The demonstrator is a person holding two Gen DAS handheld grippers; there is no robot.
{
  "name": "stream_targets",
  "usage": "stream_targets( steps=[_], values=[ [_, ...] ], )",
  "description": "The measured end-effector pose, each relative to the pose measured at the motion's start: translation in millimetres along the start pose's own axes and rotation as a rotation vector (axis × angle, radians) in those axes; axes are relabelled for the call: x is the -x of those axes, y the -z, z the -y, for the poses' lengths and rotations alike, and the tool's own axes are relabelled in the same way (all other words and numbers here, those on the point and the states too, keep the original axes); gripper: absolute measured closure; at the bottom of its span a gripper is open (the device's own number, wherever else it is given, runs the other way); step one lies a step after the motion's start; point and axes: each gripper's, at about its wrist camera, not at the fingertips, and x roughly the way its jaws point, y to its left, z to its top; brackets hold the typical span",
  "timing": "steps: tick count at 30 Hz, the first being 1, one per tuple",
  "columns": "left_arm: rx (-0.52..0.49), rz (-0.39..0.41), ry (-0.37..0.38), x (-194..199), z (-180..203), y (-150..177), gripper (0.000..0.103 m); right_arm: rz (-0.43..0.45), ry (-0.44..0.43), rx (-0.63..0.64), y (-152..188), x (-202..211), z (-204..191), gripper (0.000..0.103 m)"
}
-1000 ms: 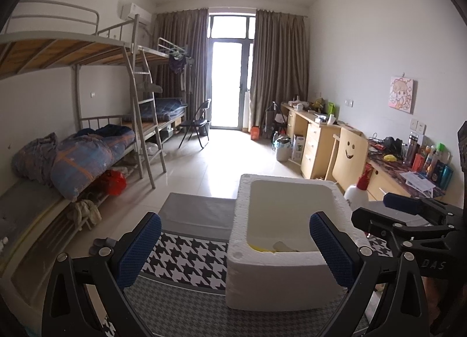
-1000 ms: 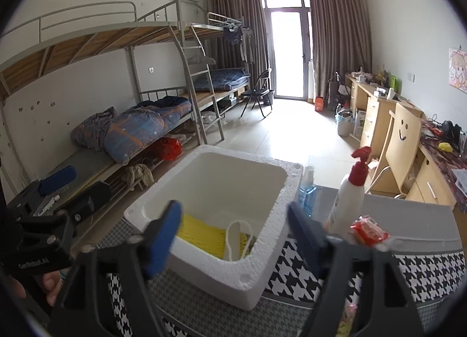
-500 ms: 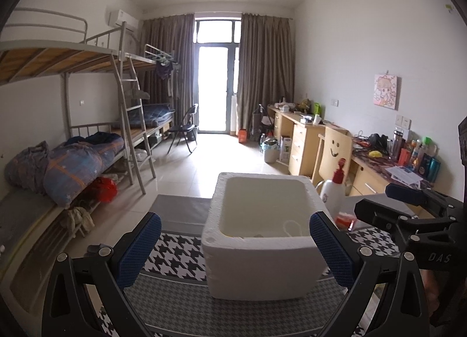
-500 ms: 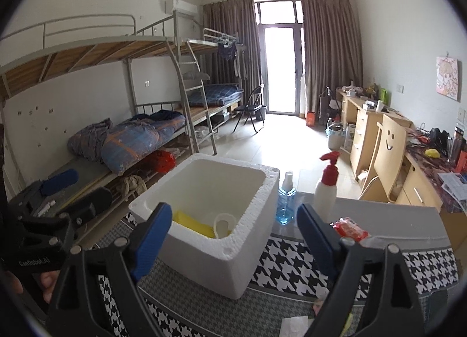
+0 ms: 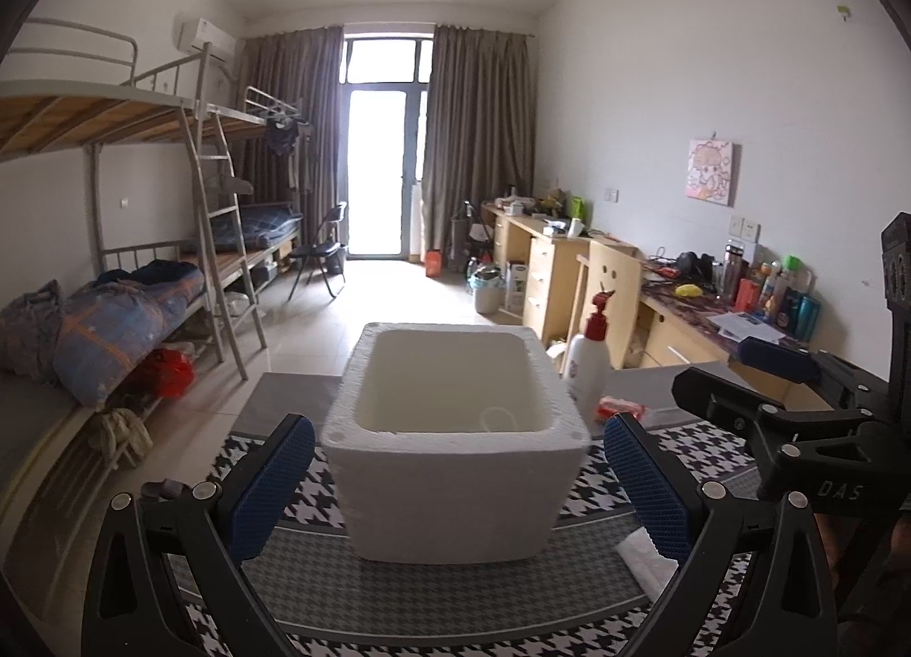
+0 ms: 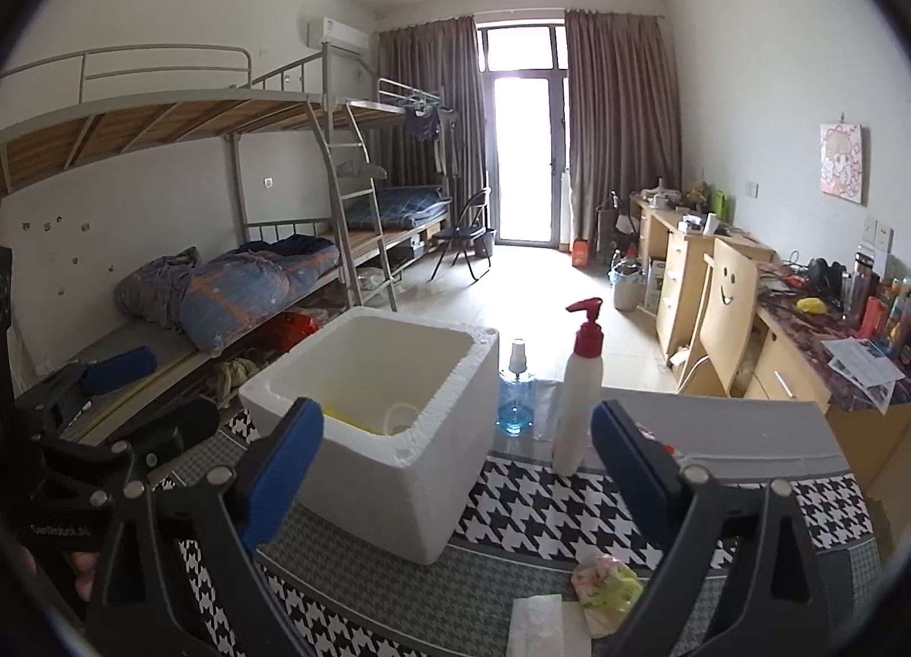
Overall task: Organize soft objects
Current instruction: 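Withdraw both tools from the box toward the tissue pack and bag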
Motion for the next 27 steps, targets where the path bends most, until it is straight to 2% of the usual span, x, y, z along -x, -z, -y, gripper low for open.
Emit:
stream_targets(
  steps=[27],
  values=[
    [-0.053,0.005,0.109,5,45,17,0.001,0.022,0.097,-0.041,24,31,36,0.006]
  ],
)
